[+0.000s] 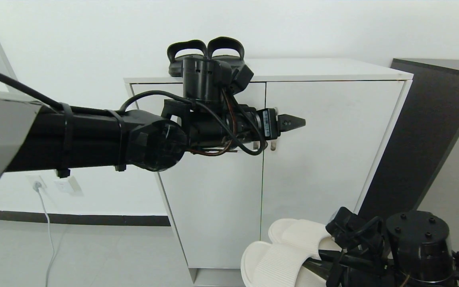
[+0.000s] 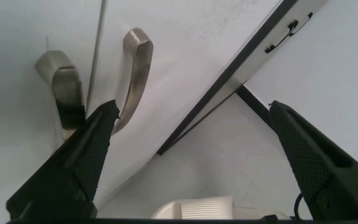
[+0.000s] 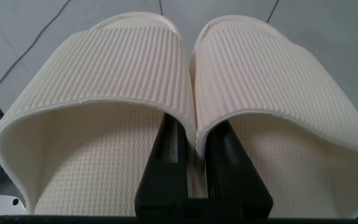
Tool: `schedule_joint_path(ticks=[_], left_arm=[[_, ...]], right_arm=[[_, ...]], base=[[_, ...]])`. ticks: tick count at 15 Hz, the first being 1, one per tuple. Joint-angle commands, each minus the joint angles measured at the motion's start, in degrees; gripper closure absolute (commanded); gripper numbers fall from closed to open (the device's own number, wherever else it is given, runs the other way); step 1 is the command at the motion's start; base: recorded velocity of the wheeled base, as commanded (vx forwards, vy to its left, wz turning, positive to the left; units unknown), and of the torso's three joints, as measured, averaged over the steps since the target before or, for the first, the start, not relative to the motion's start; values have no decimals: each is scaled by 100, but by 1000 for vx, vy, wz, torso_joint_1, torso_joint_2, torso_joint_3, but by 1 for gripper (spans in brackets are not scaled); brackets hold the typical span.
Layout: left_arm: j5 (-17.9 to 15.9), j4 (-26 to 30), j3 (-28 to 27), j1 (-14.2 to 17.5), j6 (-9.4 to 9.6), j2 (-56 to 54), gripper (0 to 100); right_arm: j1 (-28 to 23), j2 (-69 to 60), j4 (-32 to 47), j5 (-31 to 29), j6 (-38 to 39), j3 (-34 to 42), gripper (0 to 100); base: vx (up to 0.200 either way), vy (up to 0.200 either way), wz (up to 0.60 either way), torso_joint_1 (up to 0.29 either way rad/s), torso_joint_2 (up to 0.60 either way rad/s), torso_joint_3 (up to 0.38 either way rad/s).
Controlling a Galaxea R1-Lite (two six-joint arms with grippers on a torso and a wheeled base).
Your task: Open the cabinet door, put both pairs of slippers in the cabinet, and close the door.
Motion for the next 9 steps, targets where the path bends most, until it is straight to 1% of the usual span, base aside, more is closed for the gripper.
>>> schedule_joint_path(ticks=[1,4,6,9], left_arm=[[8,-10,-34,16,-1,51,0],[-1,-10,-192,16,-1,183,0],[-1,-10,-386,16,-45,314,0],[-10,-10,-377,16,-54,341,0]], right_arm=[[4,9,-6,1,-1,10,100],[4,9,3,10,-1,10,100],[4,9,3,10,-1,10,100],[4,17,3,10,-1,10,100]], base=[[0,0,0,0,0,0],[0,0,0,0,0,0],[0,0,0,0,0,0],[0,0,0,0,0,0]])
